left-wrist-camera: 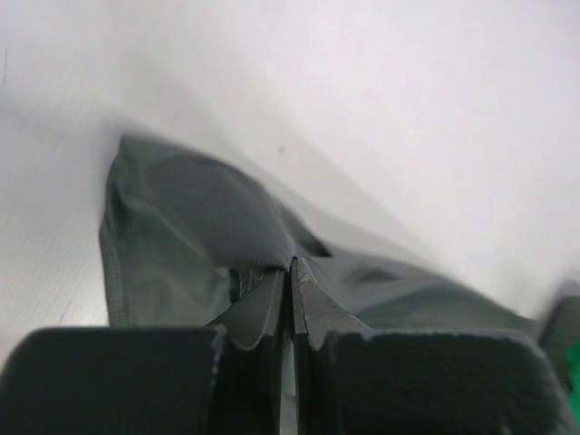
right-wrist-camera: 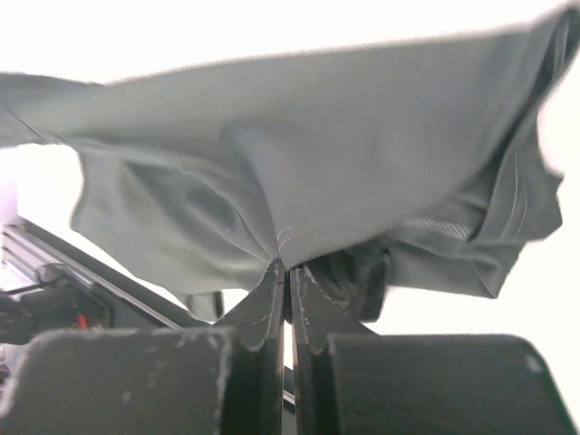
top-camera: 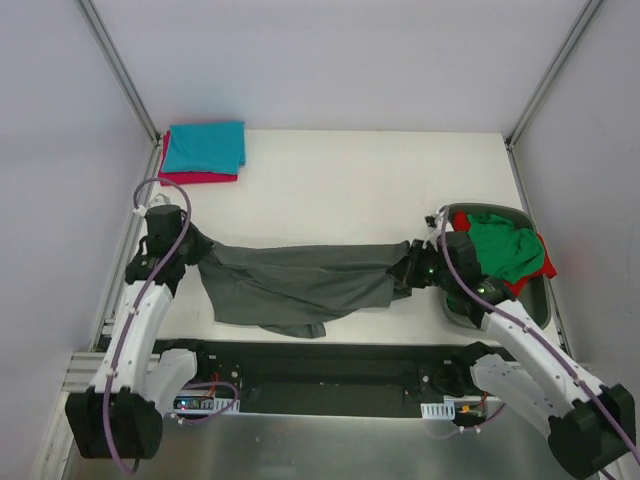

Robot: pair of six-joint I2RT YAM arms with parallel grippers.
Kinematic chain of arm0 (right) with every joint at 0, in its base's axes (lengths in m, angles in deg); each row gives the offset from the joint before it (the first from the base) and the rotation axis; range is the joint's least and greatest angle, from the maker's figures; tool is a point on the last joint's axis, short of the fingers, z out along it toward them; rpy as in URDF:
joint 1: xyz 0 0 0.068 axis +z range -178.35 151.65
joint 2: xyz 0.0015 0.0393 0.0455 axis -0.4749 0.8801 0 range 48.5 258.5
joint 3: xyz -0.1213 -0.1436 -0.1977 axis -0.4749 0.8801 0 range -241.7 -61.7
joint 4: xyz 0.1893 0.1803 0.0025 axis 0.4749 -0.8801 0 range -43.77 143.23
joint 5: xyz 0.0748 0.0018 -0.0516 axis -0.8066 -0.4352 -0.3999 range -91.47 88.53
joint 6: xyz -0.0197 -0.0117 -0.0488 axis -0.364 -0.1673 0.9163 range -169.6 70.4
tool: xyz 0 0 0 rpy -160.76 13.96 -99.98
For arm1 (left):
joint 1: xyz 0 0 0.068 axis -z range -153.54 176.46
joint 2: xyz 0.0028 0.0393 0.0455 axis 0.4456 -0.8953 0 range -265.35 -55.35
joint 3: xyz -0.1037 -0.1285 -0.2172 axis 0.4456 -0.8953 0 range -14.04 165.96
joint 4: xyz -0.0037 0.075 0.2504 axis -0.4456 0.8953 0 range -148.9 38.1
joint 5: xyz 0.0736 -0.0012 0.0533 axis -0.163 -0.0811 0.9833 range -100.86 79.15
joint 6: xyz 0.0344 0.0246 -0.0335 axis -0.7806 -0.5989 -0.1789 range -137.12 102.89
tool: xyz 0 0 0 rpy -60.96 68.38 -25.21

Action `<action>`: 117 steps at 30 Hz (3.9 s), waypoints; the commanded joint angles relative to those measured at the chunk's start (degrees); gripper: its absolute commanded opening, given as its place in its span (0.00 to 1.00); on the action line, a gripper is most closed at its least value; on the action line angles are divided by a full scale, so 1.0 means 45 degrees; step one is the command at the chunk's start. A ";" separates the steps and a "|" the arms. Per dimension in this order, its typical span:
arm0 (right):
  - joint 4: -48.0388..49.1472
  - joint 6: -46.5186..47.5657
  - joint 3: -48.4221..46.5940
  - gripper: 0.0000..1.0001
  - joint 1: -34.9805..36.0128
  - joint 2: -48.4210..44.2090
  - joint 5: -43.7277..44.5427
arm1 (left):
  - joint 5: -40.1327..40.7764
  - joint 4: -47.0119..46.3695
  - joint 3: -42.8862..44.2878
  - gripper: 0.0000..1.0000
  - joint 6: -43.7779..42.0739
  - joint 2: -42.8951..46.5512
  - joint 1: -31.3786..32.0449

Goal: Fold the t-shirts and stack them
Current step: Flatten out the tshirt, then grap the side of the flattened tshirt closest away from the robot with both arms

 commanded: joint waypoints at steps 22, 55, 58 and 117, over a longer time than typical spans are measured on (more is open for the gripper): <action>-0.7598 0.3148 -1.6799 0.01 0.0015 -0.2733 -0.2371 | -0.0481 0.3285 1.5452 0.00 -0.1499 0.3537 -0.0067; -0.3438 0.5607 -1.2173 0.89 -0.3189 0.9942 0.4287 | -0.1479 0.1801 1.0632 0.99 -0.2455 -1.0721 0.0167; -0.3127 0.5843 -1.2020 0.96 -0.3208 0.9575 0.3488 | -0.1185 0.1763 1.0106 0.99 -0.2418 -1.0312 0.0616; -0.1485 0.3655 -0.6062 0.96 -0.2056 1.0180 0.2337 | 0.0046 0.0532 0.1334 0.99 0.0064 -0.7264 0.1925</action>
